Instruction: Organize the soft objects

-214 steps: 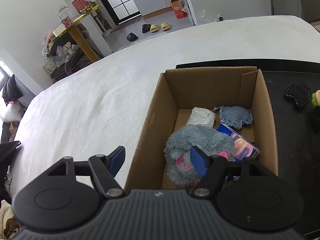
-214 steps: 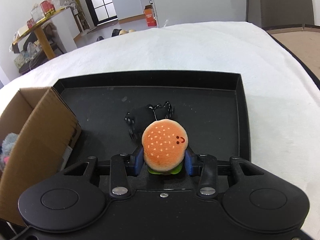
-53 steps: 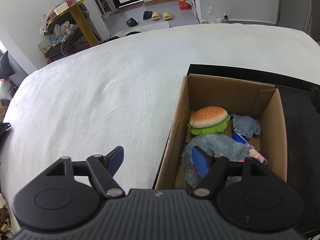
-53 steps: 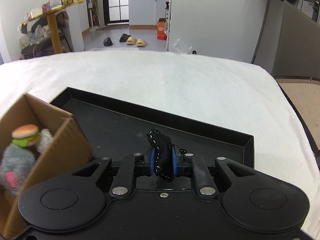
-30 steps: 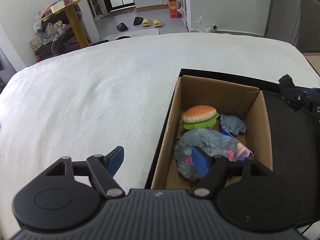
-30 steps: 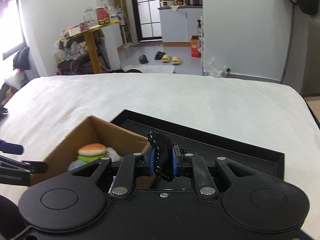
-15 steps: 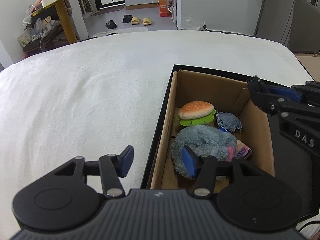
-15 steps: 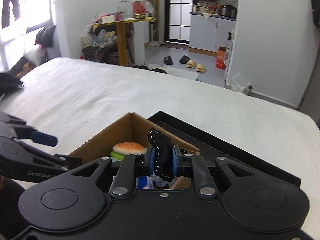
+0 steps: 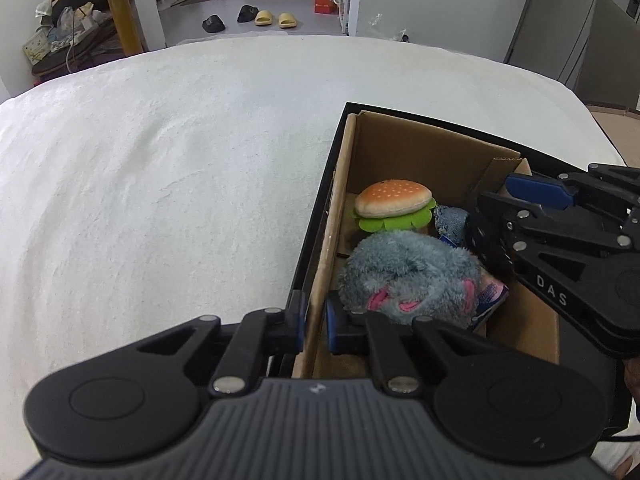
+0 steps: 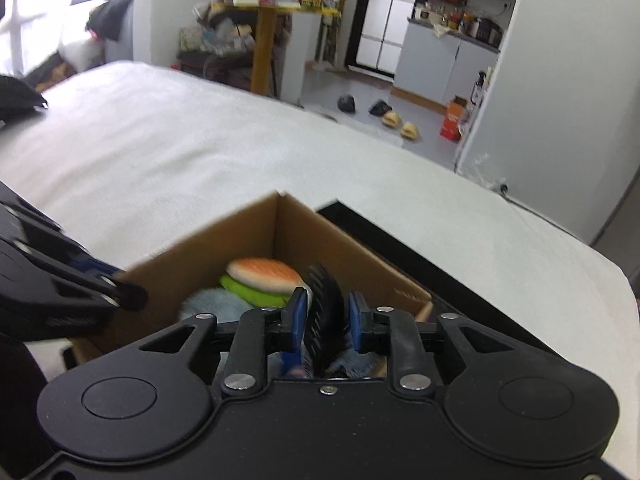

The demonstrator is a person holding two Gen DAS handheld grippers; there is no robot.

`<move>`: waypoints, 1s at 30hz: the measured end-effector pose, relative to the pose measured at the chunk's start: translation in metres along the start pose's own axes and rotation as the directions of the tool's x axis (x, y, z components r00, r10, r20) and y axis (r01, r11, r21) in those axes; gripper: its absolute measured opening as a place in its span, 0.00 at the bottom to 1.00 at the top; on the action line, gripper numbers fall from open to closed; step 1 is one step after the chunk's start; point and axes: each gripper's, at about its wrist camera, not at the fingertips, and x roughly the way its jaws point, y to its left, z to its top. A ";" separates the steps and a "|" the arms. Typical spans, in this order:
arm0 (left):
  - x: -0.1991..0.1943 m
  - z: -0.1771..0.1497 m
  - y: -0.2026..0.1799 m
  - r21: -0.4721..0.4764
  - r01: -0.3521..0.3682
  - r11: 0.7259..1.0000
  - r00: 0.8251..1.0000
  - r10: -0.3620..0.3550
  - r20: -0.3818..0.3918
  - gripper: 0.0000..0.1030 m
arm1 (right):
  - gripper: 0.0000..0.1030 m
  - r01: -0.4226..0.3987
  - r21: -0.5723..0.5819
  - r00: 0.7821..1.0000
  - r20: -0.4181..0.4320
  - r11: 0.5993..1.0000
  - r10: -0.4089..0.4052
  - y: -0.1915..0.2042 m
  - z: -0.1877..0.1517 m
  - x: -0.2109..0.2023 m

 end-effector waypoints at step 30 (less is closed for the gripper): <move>-0.074 -0.008 -0.002 -0.037 0.108 0.993 0.993 -0.106 0.060 0.58 | 0.48 0.065 0.367 0.998 -0.034 0.928 -0.056 -0.010 -0.027 -0.078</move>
